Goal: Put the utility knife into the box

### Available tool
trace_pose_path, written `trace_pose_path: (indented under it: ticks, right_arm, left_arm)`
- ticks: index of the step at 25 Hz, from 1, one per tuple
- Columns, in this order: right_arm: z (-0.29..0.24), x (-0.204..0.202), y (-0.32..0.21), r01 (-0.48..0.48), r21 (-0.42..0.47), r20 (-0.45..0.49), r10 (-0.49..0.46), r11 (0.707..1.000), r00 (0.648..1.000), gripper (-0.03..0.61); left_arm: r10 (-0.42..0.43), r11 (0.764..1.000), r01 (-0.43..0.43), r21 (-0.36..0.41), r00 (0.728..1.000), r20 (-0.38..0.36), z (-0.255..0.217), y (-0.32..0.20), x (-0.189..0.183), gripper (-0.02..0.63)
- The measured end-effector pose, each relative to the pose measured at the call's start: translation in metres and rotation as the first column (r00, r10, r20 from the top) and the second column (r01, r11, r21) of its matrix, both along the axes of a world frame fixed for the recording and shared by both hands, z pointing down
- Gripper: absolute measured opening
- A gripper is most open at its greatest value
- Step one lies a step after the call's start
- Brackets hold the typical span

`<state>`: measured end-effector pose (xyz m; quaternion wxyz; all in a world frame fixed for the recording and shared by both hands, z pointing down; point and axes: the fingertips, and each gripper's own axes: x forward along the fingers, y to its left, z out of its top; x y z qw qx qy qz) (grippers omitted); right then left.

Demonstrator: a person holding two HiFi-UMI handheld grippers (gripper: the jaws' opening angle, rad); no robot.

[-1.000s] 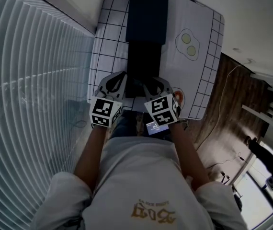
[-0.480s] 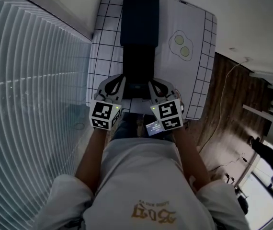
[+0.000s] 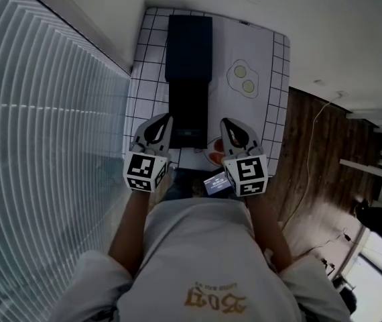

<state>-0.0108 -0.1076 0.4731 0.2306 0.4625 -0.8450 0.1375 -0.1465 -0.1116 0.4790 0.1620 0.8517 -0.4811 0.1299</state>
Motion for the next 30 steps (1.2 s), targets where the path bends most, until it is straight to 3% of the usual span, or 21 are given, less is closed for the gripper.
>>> trace_pose_path:
  ticks: [9,12,18,23,30]
  right_arm:
    - [-0.063,0.029,0.008,-0.076,0.171,0.081,0.063,0.982,0.995,0.008]
    - [-0.078,0.036,0.011,-0.109,0.176,0.099,0.092,0.978,0.991,0.008]
    - [-0.13,0.047,0.015,-0.197,0.221,0.268,0.135,0.955,0.954,0.008]
    - [-0.139,0.057,0.017,-0.209,0.252,0.25,0.145,0.945,0.957,0.008]
    - [-0.144,0.061,0.015,-0.199,0.283,0.23,0.135,0.938,0.964,0.008]
  left_arm:
    - [-0.005,0.983,0.011,0.181,1.0,-0.03,-0.084,-0.002,0.019,0.008]
    - [0.014,0.967,-0.012,0.254,1.0,-0.005,-0.116,0.002,0.03,0.008]
    - [0.017,0.933,-0.006,0.36,0.999,-0.029,-0.168,0.011,0.043,0.008]
    - [0.02,0.921,-0.018,0.388,1.0,0.0,-0.176,0.017,0.051,0.008]
    - [0.005,0.929,0.005,0.371,1.0,-0.025,-0.175,0.016,0.049,0.008]
